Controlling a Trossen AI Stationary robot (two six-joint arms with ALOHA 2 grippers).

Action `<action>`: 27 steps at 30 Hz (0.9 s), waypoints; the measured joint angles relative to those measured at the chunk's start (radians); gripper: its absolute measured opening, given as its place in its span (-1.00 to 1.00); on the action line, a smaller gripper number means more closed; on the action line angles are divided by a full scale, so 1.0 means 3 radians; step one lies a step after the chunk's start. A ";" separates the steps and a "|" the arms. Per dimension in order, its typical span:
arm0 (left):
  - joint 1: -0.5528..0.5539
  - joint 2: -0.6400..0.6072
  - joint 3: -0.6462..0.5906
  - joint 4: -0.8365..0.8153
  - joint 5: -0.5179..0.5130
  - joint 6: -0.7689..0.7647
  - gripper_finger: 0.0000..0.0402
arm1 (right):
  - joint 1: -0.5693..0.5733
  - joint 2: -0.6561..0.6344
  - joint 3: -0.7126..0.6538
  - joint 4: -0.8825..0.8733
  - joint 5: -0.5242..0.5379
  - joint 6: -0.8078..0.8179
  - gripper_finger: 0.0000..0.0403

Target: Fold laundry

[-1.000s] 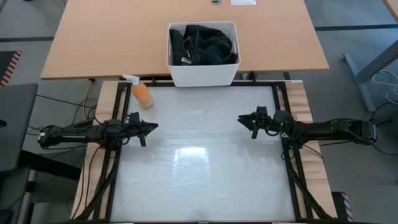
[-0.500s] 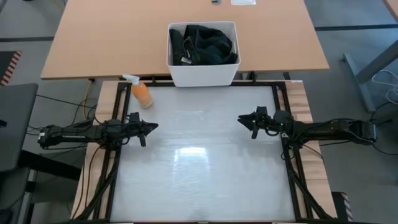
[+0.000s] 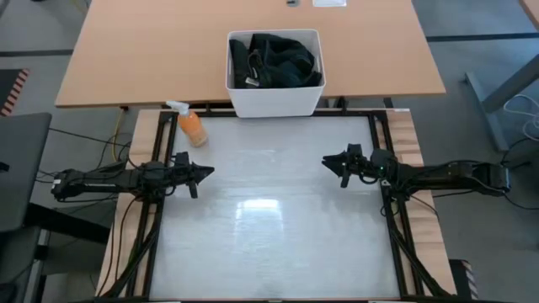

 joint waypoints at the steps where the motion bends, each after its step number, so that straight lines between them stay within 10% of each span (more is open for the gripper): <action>1: -0.0001 -0.0001 0.0001 -0.0001 -0.0001 0.0000 -1.00 | 0.0000 0.0000 0.0000 0.0000 -0.0001 0.0000 -0.32; 27: -0.0008 -0.0002 -0.0008 0.0191 0.0007 -0.0623 -1.00 | -0.0089 0.0006 0.0242 0.0210 0.0087 0.0040 -0.32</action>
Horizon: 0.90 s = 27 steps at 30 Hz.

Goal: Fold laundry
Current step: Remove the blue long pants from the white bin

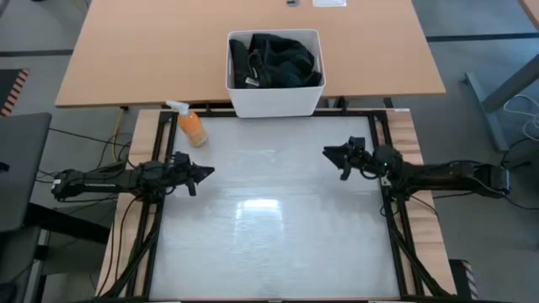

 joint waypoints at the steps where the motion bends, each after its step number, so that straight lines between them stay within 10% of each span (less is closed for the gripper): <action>1: 0.0000 0.0000 0.0000 -0.0013 -0.0113 -0.0056 -1.00 | 0.0000 0.0023 0.0079 -0.0040 -0.0007 -0.0041 -0.32; 11: -0.0046 0.0004 -0.0024 0.0033 -0.0365 -0.0693 -1.00 | 0.0323 0.0579 0.1293 -0.1188 -0.0266 -0.0827 -0.32; 18: -0.0144 0.0334 0.0026 0.1604 0.0366 0.0155 -1.00 | 0.0452 0.0789 0.1798 -0.1633 -0.0263 -0.0954 -0.32; 27: -0.0198 0.1785 0.1412 0.0737 0.0341 0.1570 -0.99 | 0.0467 0.0755 0.1938 -0.1869 -0.0261 -0.1114 -0.32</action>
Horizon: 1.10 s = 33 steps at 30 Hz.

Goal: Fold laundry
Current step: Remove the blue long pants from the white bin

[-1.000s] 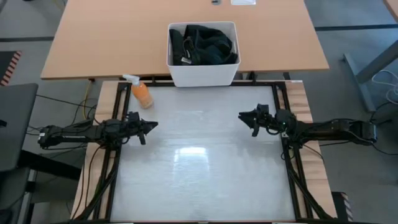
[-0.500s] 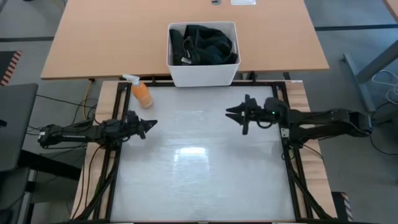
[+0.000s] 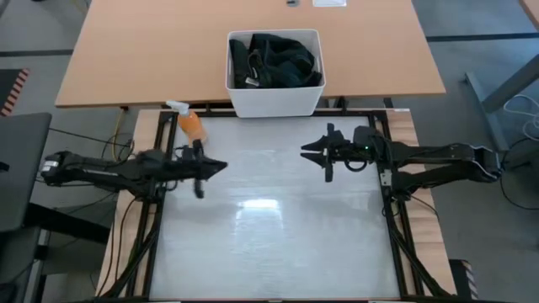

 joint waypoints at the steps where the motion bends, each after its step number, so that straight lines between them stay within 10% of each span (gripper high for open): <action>1: -0.0001 0.0156 0.0193 -0.0147 -0.0061 0.0206 -0.98 | 0.0000 0.0018 0.0000 -0.0013 0.0000 -0.0001 -0.32; 7: 0.0050 0.1036 0.1259 -0.0784 -0.0664 0.1152 -0.81 | 0.0080 0.0034 0.0000 -0.0270 0.0079 -0.0011 -0.32; 25: 0.1106 0.3426 0.4416 -0.2036 -0.0857 0.2705 -0.10 | 0.0379 0.0286 0.0000 -0.0335 0.0479 -0.0350 -0.32; 33: 0.1400 0.3973 0.4904 -0.2186 -0.1131 0.3670 0.11 | 0.0394 0.0351 0.0000 -0.0354 0.0481 -0.0332 -0.32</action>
